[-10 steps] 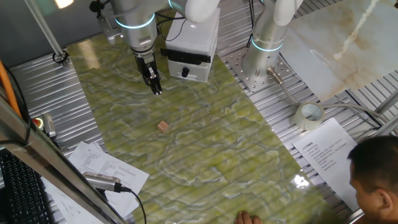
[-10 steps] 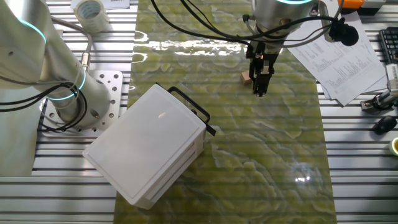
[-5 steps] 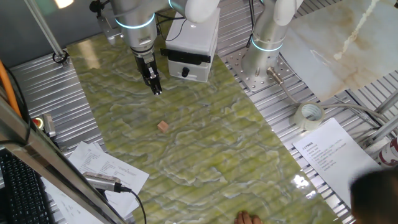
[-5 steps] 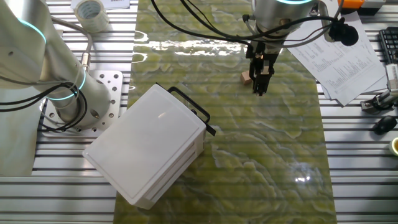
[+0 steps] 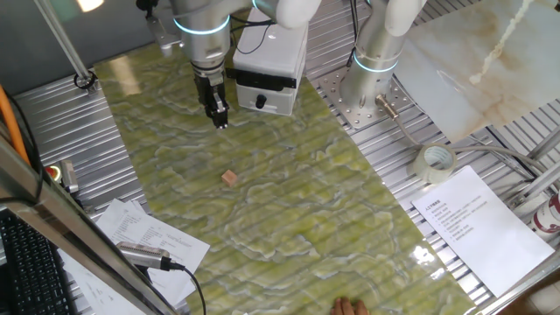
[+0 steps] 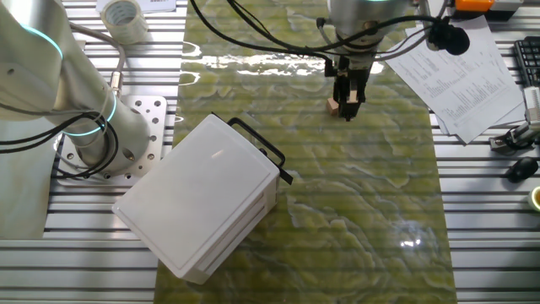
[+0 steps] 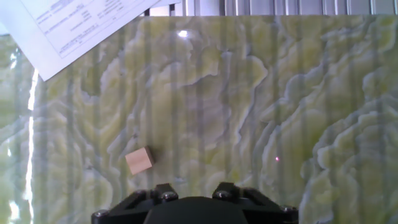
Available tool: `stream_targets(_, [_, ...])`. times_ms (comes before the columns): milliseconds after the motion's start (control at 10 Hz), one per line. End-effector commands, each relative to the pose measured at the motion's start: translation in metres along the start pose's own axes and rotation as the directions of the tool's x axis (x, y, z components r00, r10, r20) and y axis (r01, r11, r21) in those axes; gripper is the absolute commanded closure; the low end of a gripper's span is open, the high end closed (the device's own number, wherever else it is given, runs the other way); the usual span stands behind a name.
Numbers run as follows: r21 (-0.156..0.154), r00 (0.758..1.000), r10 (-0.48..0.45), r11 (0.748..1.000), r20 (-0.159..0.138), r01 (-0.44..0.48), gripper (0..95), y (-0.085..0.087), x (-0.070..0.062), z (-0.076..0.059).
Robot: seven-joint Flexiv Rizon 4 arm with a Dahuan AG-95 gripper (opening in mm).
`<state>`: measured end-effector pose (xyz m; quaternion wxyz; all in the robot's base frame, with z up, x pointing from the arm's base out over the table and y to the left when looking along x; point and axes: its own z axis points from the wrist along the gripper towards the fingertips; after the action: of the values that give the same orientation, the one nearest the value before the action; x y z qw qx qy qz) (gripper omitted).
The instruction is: Take something out of a drawer
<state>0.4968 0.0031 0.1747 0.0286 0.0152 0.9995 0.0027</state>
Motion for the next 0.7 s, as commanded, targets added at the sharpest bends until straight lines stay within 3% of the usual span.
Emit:
stream_targets(100, [-0.001, 0.999, -0.045, 0.999, -0.008, 0.045, 95.0, 0.0007, -0.0016, 0.0005])
stream_targets(700, [0.021, 0.997, -0.078, 0.997, -0.009, 0.079, 95.0, 0.0007, -0.0016, 0.0002])
